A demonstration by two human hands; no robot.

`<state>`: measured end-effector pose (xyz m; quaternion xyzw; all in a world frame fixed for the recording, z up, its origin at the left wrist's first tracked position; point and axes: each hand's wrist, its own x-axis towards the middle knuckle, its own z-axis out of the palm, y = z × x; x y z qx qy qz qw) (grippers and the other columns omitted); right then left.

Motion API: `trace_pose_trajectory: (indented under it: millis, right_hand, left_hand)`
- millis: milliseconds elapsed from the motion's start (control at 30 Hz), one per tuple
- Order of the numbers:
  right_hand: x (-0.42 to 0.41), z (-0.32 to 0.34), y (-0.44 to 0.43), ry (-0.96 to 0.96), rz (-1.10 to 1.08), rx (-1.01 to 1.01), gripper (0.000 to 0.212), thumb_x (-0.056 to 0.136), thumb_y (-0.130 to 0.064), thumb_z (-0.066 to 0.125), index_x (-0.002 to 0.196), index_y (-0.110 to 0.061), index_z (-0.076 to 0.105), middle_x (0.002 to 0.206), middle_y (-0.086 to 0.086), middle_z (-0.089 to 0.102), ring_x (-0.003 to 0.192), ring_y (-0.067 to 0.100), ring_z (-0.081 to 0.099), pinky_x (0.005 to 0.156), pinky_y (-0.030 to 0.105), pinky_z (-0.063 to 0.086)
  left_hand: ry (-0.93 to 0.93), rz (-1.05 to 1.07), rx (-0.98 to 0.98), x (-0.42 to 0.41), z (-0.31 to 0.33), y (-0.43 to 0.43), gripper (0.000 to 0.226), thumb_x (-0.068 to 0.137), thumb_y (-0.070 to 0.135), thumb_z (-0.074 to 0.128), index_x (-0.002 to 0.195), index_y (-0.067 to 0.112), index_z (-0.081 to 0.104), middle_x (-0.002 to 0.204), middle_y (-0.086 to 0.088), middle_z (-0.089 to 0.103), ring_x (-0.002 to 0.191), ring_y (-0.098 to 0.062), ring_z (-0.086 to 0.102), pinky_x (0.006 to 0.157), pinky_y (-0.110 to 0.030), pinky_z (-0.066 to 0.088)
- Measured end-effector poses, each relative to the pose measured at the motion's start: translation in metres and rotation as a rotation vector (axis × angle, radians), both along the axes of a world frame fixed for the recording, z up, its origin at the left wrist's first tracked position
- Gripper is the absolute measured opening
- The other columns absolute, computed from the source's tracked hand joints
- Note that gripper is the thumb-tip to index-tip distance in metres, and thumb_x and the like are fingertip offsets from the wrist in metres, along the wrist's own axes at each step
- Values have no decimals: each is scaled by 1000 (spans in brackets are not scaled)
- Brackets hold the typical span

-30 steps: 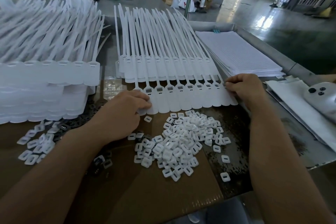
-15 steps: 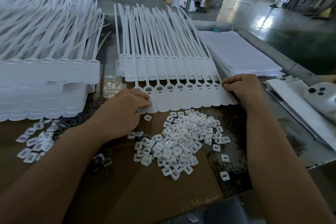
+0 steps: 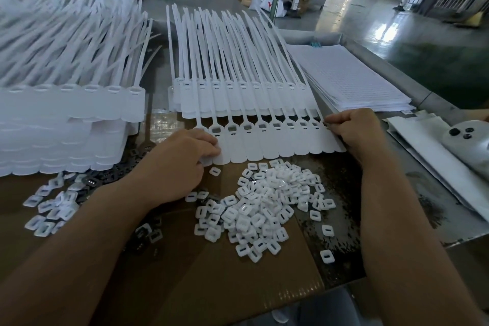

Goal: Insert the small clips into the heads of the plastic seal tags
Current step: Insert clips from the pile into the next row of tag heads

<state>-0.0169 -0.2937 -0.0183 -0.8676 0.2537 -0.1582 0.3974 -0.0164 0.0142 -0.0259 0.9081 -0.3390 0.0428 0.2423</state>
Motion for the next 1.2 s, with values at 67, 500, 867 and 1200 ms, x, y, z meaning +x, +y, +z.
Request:
trace_pose_trajectory:
  millis: [67, 500, 867, 1200]
  right_hand:
    - [-2, 0, 1, 18, 13, -16, 20, 86, -3, 59, 101, -9, 71, 93, 6, 64, 89, 17, 56, 76, 24, 40]
    - [-20, 25, 105, -103, 667, -349, 12, 85, -15, 63, 94, -21, 68, 76, -22, 53, 70, -8, 51, 68, 4, 40]
    - [-30, 14, 155, 84, 1011, -617, 25, 83, -35, 64, 102, -21, 70, 91, -5, 55, 84, 8, 48, 78, 26, 43]
    - [-27, 13, 142, -29, 900, -304, 11, 81, -12, 67, 90, -15, 73, 76, -15, 64, 75, -5, 59, 75, 15, 48]
  left_hand:
    - [0, 1, 6, -1, -1, 1, 42, 87, -2, 45, 122, 16, 58, 133, 9, 49, 126, -4, 34, 95, -8, 15]
    - [18, 2, 87, -4, 3, 1, 48, 83, -4, 46, 124, 18, 56, 136, 12, 46, 125, -1, 32, 87, 3, 9]
    - [-26, 20, 139, -5, 9, 0, 38, 83, 4, 45, 111, 21, 66, 129, 11, 54, 119, -6, 46, 97, -14, 27]
    - [-32, 43, 218, -11, 10, 0, 42, 83, 3, 42, 116, 19, 64, 125, 7, 58, 117, -9, 48, 99, -21, 32]
